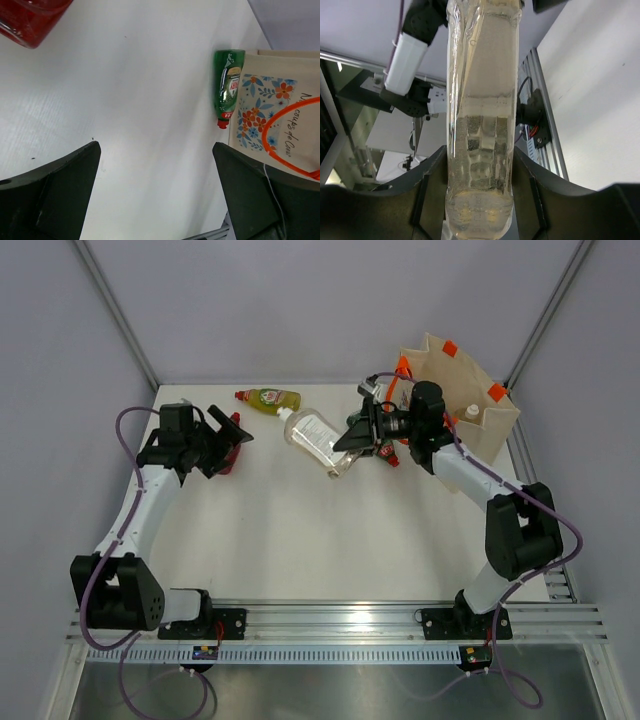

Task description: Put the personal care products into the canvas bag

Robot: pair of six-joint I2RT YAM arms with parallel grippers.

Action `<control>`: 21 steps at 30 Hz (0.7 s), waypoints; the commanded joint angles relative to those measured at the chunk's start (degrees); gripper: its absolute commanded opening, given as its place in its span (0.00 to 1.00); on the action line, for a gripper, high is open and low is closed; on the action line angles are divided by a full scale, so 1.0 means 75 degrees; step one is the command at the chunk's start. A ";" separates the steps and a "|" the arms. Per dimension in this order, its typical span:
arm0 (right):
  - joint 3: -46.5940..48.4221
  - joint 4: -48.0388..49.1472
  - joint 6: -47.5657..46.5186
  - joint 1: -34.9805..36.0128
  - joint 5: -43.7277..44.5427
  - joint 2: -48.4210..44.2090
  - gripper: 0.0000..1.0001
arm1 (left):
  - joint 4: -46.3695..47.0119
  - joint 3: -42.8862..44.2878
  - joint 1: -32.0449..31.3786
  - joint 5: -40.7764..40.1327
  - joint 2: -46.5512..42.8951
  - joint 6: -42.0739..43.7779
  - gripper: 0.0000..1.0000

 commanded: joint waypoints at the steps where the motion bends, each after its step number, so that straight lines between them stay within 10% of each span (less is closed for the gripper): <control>1: 0.1119 0.0854 0.0375 -0.0896 -0.0206 -0.0690 0.00 | -0.0315 0.0085 0.0047 -0.0400 -0.0428 0.0937 0.99; 12: 0.4376 -0.2180 -0.1241 -0.3874 0.0378 0.0293 0.00 | -0.1006 -0.0489 0.0117 -0.1186 -0.1401 0.2041 0.99; 21: 0.7681 -0.8309 -0.7422 -0.5013 0.3116 0.1921 0.00 | -0.1323 -0.0455 0.0292 -0.1642 -0.1624 0.2520 0.99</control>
